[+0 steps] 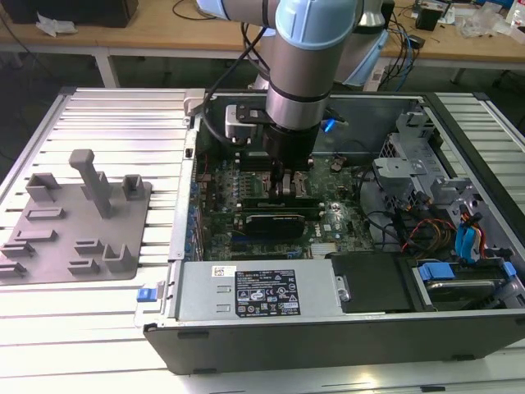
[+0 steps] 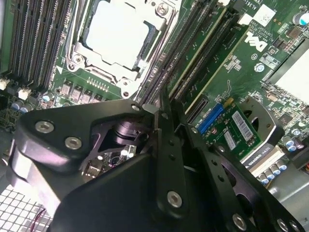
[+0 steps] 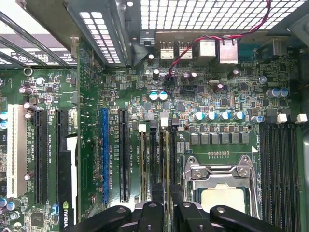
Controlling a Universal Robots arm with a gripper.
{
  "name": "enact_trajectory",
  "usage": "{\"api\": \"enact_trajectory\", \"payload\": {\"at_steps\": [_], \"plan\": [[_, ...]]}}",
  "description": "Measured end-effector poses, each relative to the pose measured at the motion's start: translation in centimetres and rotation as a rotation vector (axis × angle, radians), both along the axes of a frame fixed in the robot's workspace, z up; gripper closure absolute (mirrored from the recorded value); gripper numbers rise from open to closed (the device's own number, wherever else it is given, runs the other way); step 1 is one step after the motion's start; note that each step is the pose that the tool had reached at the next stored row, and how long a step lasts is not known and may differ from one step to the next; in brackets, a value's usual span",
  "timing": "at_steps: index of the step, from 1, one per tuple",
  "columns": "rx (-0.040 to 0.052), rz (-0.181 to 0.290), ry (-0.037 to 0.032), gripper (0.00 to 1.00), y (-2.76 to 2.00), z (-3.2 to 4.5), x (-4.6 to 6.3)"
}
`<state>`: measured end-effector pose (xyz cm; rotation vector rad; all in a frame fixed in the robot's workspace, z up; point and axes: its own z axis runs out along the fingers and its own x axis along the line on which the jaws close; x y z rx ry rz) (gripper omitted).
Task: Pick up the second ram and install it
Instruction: 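Insert the second ram into the second slot, then press down the second ram until it locks into place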
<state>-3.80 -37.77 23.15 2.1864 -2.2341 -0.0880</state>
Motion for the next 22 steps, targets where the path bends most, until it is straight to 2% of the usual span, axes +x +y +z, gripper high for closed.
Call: {"api": "enact_trajectory", "payload": {"at_steps": [1, 4, 5, 8, 11, 12, 22], "plan": [[0.0, 0.0, -0.0001, 0.83, 0.0, 0.17, 0.0], [0.0002, 0.0, -0.0002, 0.83, 0.0, 1.57, 0.0], [-0.0002, 0.0, 0.0001, 0.83, -0.01, 1.59, 0.1], [-0.0002, 0.0, 0.0003, 0.83, -0.01, 1.59, 1.7], [-0.0001, 0.0, 0.0003, 0.84, 0.0, 1.59, 1.7], [-0.0002, 0.0, 0.0003, 0.92, 0.0, 1.59, 1.7], [-0.0002, 0.0, 0.0003, 0.92, 0.0, 1.59, 1.7]]}}
